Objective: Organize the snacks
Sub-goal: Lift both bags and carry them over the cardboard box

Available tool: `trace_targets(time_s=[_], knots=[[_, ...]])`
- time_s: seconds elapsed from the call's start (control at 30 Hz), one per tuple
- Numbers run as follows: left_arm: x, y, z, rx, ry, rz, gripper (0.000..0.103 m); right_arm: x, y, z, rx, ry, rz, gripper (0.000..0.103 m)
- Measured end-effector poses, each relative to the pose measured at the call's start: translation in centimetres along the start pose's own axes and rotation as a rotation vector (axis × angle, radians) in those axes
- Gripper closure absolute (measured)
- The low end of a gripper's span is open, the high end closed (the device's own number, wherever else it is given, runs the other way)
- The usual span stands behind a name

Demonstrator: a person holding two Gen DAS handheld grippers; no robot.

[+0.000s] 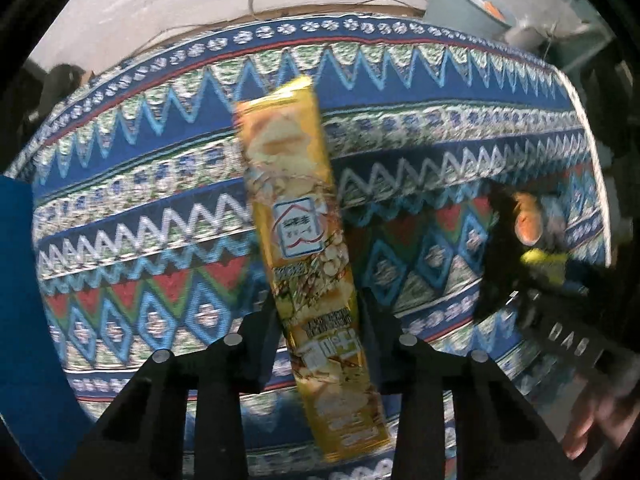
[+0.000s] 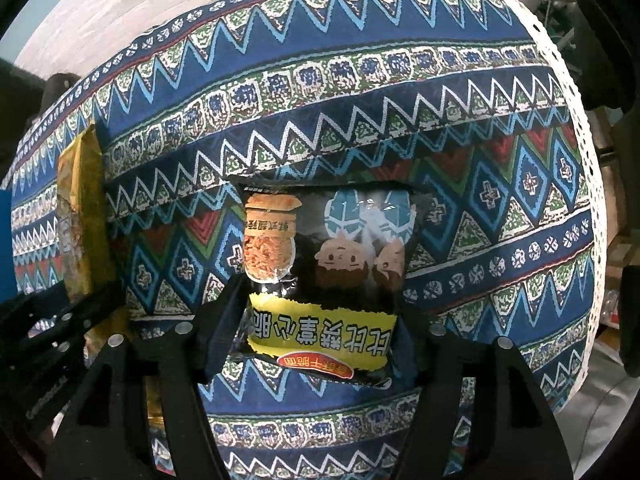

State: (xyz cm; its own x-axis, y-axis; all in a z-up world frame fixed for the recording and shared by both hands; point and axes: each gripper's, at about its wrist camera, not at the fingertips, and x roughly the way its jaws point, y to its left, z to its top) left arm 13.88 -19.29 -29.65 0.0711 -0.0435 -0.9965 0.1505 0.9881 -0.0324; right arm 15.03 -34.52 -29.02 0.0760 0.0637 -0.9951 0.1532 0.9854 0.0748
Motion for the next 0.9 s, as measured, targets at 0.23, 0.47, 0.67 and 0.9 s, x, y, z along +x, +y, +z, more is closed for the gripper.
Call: trace_targets(time_s=[0.23,0.47,0.67,0.9], knots=[[0.3,2.9,-0.3,-0.076,-0.015,0.025,0.035,0.5,1.3,-0.6,-0.038,-0.025,-0.037,0.035],[0.3,3.6,0.2,-0.008,-0.074,0.016,0.051,0.0,3.2,-1.6,-0.104,-0.065,-0.047,0.047],[0.0,3.1,-0.2,0.041,-0.076,0.023,0.071,-0.8,4.6,-1.9,-0.142,-0.079,-0.029,0.057],[-1.9,6.7,-2.6,0.062,-0.099,0.046,0.072,-2.5,6.4,-1.9,-0.187,-0.101,-0.027,0.062]])
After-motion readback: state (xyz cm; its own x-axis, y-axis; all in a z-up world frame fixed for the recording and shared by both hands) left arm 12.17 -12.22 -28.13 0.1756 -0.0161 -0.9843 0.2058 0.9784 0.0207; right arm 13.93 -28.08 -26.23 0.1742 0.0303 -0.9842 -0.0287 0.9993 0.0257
